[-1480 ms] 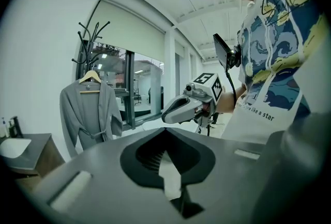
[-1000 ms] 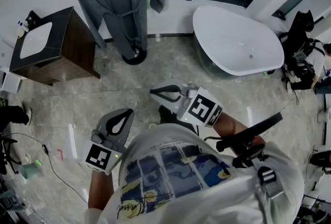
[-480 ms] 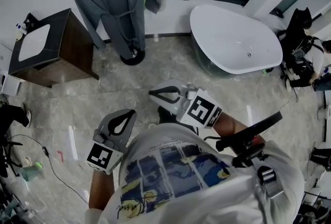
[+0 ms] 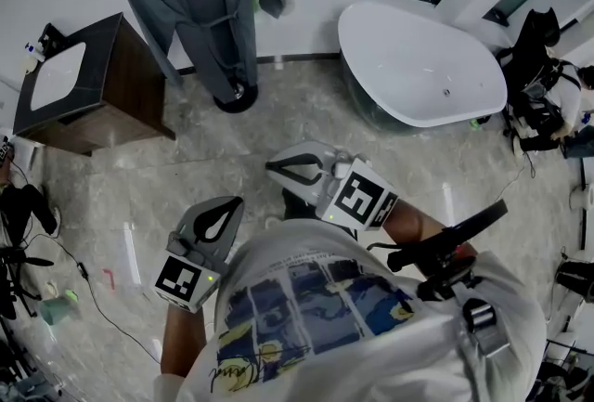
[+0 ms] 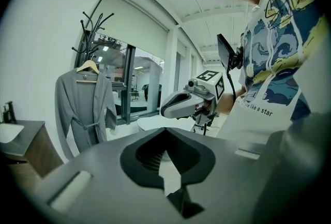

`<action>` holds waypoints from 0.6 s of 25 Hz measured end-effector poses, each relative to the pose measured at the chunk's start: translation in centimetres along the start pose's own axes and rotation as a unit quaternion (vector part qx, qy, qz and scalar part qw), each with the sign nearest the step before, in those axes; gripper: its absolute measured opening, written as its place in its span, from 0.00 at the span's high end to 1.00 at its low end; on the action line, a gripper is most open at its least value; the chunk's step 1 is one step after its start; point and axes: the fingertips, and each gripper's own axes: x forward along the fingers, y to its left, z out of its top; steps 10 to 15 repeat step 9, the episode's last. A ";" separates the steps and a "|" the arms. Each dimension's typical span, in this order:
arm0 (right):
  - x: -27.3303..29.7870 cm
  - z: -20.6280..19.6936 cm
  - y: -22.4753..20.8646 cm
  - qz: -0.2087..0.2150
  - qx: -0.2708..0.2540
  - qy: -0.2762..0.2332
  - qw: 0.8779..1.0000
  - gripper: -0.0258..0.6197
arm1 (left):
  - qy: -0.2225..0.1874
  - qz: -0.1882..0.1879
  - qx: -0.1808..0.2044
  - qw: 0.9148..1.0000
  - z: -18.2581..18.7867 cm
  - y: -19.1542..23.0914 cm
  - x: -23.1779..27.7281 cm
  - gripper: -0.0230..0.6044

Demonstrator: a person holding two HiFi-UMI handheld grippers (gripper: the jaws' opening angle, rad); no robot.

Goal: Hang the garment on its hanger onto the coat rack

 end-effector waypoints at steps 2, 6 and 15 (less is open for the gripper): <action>-0.3 -0.2 -0.1 0.000 -0.002 0.006 1.000 0.96 | 0.001 -0.001 -0.001 1.000 -0.1 -0.1 0.4 0.96; -1.4 -1.1 -0.6 -0.002 -0.002 0.024 1.000 0.96 | 0.002 -0.004 -0.003 1.000 -0.2 -0.2 1.6 0.96; -2.3 -2.0 -1.1 -0.004 0.006 0.032 0.999 0.96 | 0.007 -0.013 -0.008 1.000 -0.3 -0.5 2.7 0.96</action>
